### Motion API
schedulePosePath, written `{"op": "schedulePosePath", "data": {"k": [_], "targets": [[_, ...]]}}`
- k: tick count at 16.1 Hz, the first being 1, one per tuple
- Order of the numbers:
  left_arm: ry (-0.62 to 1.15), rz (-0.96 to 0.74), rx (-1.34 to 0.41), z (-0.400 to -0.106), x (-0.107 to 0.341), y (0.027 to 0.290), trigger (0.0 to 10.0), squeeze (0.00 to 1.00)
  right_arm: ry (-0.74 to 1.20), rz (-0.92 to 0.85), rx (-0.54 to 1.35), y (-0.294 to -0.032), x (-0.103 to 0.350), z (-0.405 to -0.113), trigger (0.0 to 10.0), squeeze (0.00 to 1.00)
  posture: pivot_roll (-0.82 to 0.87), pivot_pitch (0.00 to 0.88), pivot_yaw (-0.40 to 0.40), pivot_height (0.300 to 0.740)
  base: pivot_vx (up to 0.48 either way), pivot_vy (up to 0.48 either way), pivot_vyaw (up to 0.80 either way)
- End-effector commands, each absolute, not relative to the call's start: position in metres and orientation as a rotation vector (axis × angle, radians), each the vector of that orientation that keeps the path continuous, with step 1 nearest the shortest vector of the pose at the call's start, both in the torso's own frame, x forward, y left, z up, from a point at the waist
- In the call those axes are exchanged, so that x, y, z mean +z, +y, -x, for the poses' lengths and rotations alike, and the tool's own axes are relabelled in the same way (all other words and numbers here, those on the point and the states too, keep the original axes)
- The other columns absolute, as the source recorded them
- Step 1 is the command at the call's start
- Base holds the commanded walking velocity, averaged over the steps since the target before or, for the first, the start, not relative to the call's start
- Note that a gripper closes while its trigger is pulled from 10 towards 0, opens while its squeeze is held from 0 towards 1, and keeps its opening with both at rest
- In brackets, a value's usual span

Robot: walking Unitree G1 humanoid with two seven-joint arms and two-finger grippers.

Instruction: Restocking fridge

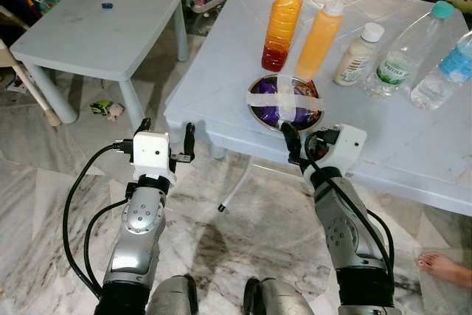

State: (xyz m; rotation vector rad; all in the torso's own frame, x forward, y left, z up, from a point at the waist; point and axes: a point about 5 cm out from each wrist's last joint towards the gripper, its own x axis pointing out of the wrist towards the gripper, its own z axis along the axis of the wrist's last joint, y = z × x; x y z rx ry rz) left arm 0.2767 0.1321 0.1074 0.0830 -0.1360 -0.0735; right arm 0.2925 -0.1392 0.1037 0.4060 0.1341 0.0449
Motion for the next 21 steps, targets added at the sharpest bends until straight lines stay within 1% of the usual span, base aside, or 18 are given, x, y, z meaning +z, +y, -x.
{"op": "schedulePosePath", "data": {"k": [1,5,7,8,12,13,14,19,21], "targets": [[-0.141,-0.090,-0.079,-0.277,0.110,0.130,10.0,0.00,0.154,-0.406,0.024,-0.141,0.100,-0.291,10.0,0.00,0.05,0.108,-0.061,0.740,0.000,0.000,0.00],[-0.141,-0.091,-0.079,-0.277,0.110,0.130,10.0,0.00,0.156,-0.408,-0.018,-0.148,0.101,-0.294,10.0,0.00,0.05,0.110,-0.060,0.740,0.000,0.000,0.00],[-0.142,-0.091,-0.081,-0.277,0.110,0.129,10.0,0.00,0.128,-0.388,-0.089,-0.161,0.106,-0.297,10.0,0.00,0.05,0.112,-0.057,0.740,0.000,0.000,0.00],[-0.142,-0.092,-0.081,-0.277,0.110,0.129,10.0,0.00,0.124,-0.384,-0.096,-0.163,0.107,-0.297,10.0,0.00,0.05,0.112,-0.057,0.740,0.000,0.000,0.00],[-0.143,-0.092,-0.089,-0.278,0.111,0.128,10.0,0.00,0.074,-0.319,-0.202,-0.192,0.114,-0.300,10.0,0.00,0.04,0.115,-0.050,0.740,0.000,0.000,0.00],[-0.143,-0.093,-0.090,-0.278,0.111,0.128,10.0,0.00,0.070,-0.313,-0.209,-0.193,0.114,-0.300,10.0,0.00,0.04,0.115,-0.049,0.740,0.000,0.000,0.00],[-0.143,-0.093,-0.091,-0.278,0.111,0.128,10.0,0.00,0.065,-0.306,-0.201,-0.192,0.115,-0.301,10.0,0.00,0.04,0.115,-0.047,0.740,0.000,0.000,0.00],[-0.144,-0.096,-0.095,-0.278,0.111,0.127,10.0,0.00,0.009,-0.314,-0.064,-0.163,0.128,-0.305,10.0,0.00,0.05,0.116,-0.045,0.740,0.000,0.000,0.00],[-0.143,-0.096,-0.094,-0.278,0.111,0.127,10.0,0.00,0.019,-0.329,-0.047,-0.159,0.127,-0.303,10.0,0.00,0.05,0.117,-0.048,0.740,0.000,0.000,0.00]]}}
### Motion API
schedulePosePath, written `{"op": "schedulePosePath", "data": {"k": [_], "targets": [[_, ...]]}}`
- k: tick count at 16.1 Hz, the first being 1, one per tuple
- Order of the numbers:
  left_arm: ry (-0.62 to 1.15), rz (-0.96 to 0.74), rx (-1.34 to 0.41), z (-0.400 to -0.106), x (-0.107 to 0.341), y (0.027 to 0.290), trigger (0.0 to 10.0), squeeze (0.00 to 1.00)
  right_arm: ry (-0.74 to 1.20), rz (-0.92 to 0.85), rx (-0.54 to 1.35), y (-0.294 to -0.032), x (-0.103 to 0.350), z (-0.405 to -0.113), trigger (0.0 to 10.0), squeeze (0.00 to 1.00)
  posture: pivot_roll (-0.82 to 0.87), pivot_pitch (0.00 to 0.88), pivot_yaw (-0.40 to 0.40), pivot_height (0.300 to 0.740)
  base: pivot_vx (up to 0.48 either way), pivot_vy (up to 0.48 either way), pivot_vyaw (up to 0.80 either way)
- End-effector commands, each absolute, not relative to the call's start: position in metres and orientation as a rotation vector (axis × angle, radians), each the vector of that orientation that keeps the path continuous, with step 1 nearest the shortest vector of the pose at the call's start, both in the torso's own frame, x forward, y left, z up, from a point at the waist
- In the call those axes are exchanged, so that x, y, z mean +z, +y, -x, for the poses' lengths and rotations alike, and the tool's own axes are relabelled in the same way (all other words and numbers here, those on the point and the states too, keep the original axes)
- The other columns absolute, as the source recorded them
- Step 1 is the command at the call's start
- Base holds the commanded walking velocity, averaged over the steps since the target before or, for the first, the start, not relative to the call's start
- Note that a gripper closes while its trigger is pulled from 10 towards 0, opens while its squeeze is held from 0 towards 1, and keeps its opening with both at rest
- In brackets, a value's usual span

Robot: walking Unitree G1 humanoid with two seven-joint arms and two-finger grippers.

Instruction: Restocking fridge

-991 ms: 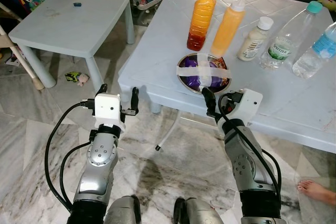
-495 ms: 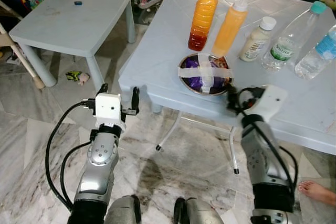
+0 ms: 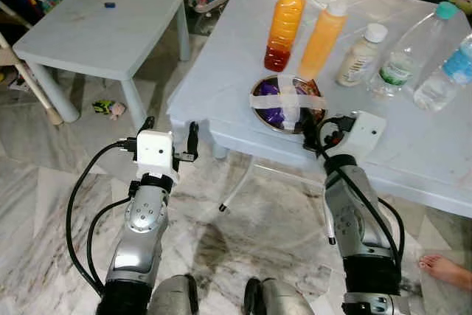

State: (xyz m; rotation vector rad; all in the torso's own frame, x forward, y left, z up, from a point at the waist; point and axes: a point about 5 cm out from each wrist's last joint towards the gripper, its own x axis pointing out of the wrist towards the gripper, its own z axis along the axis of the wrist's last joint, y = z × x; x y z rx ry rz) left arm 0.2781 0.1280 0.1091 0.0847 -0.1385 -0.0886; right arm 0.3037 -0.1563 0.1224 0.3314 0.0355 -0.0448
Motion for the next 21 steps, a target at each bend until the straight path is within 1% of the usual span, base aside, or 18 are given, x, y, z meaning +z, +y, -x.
{"op": "schedulePosePath", "data": {"k": [1,3,4,5,6,7,8,10,11,12,13,14,15,20,21], "targets": [[-0.142,-0.096,-0.094,-0.278,0.111,0.127,10.0,0.00,0.051,-0.348,-0.025,-0.155,0.121,-0.299,10.0,0.00,0.05,0.118,-0.048,0.740,0.000,0.000,0.00],[-0.141,-0.094,-0.097,-0.278,0.111,0.126,10.0,0.00,0.078,-0.366,-0.043,-0.156,0.117,-0.298,10.0,0.00,0.04,0.118,-0.047,0.740,0.000,0.000,0.00],[-0.141,-0.093,-0.100,-0.278,0.110,0.125,10.0,0.00,0.099,-0.393,-0.072,-0.159,0.113,-0.297,8.3,0.00,0.04,0.118,-0.048,0.740,0.000,0.000,0.00],[-0.141,-0.092,-0.101,-0.278,0.110,0.125,10.0,0.00,0.114,-0.426,-0.094,-0.161,0.111,-0.297,4.2,0.00,0.04,0.118,-0.048,0.740,0.000,0.000,0.00],[-0.141,-0.092,-0.102,-0.278,0.110,0.125,10.0,0.00,0.121,-0.439,-0.102,-0.162,0.110,-0.297,3.6,0.00,0.04,0.117,-0.049,0.740,0.000,0.000,0.00],[-0.141,-0.092,-0.102,-0.279,0.110,0.124,10.0,0.00,0.124,-0.442,-0.106,-0.163,0.109,-0.297,0.3,0.00,0.04,0.117,-0.049,0.740,0.000,0.000,0.00],[-0.141,-0.092,-0.101,-0.279,0.110,0.124,10.0,0.00,0.130,-0.450,-0.108,-0.163,0.109,-0.297,0.0,0.00,0.04,0.118,-0.049,0.740,0.000,0.000,0.00],[-0.140,-0.091,-0.100,-0.279,0.110,0.124,10.0,0.00,0.147,-0.462,-0.112,-0.164,0.106,-0.297,0.0,0.00,0.04,0.118,-0.051,0.740,0.000,0.000,0.00],[-0.139,-0.091,-0.099,-0.279,0.110,0.125,10.0,0.00,0.153,-0.466,-0.115,-0.164,0.106,-0.297,1.0,0.00,0.04,0.118,-0.051,0.740,0.000,0.000,0.00],[-0.139,-0.092,-0.098,-0.278,0.110,0.125,10.0,0.00,0.160,-0.472,-0.119,-0.164,0.105,-0.298,3.2,0.00,0.04,0.118,-0.051,0.740,0.000,0.000,0.00],[-0.139,-0.092,-0.099,-0.279,0.110,0.125,10.0,0.00,0.163,-0.473,-0.117,-0.164,0.105,-0.298,3.8,0.00,0.04,0.119,-0.049,0.740,0.000,0.000,0.00],[-0.140,-0.092,-0.100,-0.279,0.110,0.125,10.0,0.00,0.165,-0.480,-0.099,-0.164,0.106,-0.300,8.5,0.00,0.04,0.119,-0.049,0.740,0.000,0.000,0.00],[-0.140,-0.093,-0.101,-0.279,0.110,0.125,10.0,0.00,0.164,-0.488,-0.079,-0.163,0.108,-0.302,10.0,0.00,0.04,0.118,-0.047,0.740,0.000,0.000,0.00],[-0.141,-0.093,-0.102,-0.279,0.111,0.124,10.0,0.00,0.167,-0.530,-0.034,-0.155,0.110,-0.304,10.0,0.00,0.04,0.121,-0.049,0.740,0.000,0.000,0.00],[-0.140,-0.093,-0.102,-0.278,0.111,0.124,10.0,0.00,0.172,-0.535,-0.035,-0.154,0.110,-0.303,8.3,0.00,0.04,0.122,-0.049,0.740,0.000,0.000,0.00]]}}
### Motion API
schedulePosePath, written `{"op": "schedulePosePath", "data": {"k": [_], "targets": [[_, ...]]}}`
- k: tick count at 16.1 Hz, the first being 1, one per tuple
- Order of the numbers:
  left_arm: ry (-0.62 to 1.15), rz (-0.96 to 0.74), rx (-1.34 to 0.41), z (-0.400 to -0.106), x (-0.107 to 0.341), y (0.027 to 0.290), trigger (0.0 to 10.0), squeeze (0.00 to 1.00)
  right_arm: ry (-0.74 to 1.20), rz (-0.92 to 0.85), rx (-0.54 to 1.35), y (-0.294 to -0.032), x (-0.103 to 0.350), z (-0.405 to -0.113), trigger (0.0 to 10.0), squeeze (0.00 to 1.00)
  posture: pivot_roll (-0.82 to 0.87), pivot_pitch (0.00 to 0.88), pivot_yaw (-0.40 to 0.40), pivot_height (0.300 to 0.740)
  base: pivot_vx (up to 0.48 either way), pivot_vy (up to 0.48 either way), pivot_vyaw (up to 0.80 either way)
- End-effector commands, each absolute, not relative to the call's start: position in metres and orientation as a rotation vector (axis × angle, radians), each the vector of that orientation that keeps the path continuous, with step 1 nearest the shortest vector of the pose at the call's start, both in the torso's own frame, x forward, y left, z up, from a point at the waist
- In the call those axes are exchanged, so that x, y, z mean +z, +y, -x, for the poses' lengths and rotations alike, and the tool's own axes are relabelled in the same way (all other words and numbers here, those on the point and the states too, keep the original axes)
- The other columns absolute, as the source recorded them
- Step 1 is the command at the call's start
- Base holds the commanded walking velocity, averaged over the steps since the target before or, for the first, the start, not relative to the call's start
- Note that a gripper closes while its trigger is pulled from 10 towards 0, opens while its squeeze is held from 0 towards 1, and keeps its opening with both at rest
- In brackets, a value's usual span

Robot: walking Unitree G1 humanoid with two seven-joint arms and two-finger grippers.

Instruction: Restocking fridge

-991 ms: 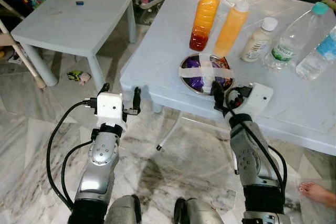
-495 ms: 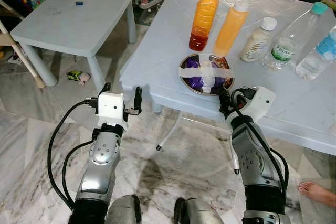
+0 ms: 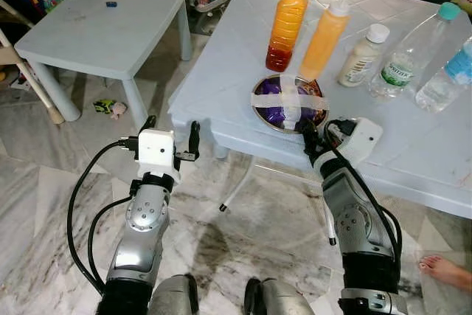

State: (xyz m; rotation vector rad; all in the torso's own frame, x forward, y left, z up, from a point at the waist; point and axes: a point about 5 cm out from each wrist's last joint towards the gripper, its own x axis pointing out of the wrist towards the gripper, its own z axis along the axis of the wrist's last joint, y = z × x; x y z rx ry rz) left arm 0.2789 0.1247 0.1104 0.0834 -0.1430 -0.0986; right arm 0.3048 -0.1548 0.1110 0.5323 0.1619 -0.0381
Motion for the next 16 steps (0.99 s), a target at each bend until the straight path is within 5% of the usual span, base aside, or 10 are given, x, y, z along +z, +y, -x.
{"op": "schedulePosePath", "data": {"k": [1,3,4,16], "targets": [[-0.139,-0.092,-0.103,-0.278,0.110,0.124,10.0,0.00,0.180,-0.537,-0.038,-0.153,0.108,-0.301,3.3,0.00,0.04,0.121,-0.049,0.740,0.000,0.000,0.00],[-0.139,-0.092,-0.104,-0.278,0.110,0.123,10.0,0.00,0.190,-0.528,-0.077,-0.157,0.105,-0.299,0.5,0.00,0.04,0.122,-0.048,0.740,0.000,0.000,0.00],[-0.139,-0.092,-0.105,-0.279,0.110,0.123,10.0,0.00,0.189,-0.531,-0.092,-0.160,0.104,-0.299,0.0,0.00,0.04,0.122,-0.047,0.740,0.000,0.000,0.00],[-0.139,-0.092,-0.099,-0.278,0.110,0.124,10.0,0.00,0.096,-0.491,-0.219,-0.186,0.120,-0.306,0.0,0.00,0.04,0.129,-0.048,0.740,0.000,0.000,0.00]]}}
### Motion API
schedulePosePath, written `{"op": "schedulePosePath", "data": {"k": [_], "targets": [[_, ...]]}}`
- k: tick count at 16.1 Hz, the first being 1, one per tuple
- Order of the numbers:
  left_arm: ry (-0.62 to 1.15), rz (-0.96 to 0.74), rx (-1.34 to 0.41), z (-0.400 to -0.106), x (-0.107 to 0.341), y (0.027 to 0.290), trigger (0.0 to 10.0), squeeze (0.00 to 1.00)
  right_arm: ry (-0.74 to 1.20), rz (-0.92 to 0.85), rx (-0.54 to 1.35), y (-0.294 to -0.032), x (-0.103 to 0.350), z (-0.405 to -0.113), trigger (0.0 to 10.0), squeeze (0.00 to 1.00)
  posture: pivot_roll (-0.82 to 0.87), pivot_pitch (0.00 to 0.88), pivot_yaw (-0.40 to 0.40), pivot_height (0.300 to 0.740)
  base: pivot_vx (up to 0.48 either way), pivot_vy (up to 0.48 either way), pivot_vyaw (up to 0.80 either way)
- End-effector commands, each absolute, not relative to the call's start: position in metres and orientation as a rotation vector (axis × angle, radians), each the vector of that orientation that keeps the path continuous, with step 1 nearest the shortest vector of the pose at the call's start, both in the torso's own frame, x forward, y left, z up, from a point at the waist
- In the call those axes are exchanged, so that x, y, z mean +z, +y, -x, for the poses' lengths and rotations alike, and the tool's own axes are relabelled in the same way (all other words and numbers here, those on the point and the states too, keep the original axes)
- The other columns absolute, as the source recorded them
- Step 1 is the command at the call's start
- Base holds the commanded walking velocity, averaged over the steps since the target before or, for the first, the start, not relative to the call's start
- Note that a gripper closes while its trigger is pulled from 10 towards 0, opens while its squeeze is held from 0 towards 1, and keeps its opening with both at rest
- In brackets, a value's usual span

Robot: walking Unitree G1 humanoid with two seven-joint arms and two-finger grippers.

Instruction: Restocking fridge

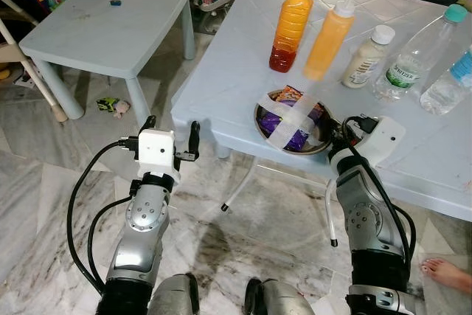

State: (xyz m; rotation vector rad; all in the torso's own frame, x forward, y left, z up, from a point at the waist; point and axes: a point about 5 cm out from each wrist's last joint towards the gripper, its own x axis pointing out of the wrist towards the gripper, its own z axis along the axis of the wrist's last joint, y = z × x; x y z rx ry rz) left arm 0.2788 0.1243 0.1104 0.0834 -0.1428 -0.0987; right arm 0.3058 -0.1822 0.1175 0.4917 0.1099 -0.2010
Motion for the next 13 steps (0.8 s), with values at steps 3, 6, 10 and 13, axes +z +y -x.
{"op": "schedulePosePath", "data": {"k": [3,6,10,13], "targets": [[-0.137,-0.090,-0.099,-0.278,0.110,0.123,10.0,0.00,0.087,-0.486,-0.228,-0.186,0.123,-0.307,0.0,0.00,0.04,0.128,-0.050,0.740,0.000,0.000,0.00],[-0.140,-0.089,-0.098,-0.280,0.110,0.123,10.0,0.00,0.074,-0.473,-0.161,-0.179,0.129,-0.309,10.0,1.00,0.03,0.126,-0.053,0.740,0.000,0.000,0.00],[-0.149,-0.095,-0.095,-0.282,0.113,0.125,10.0,0.00,0.049,-0.456,-0.120,-0.172,0.135,-0.310,10.0,1.00,0.03,0.137,-0.051,0.740,0.000,0.000,0.00],[-0.179,-0.107,-0.072,-0.285,0.124,0.131,10.0,0.00,0.012,-0.419,-0.085,-0.171,0.143,-0.308,10.0,1.00,0.04,0.157,-0.050,0.740,0.000,0.000,0.00]]}}
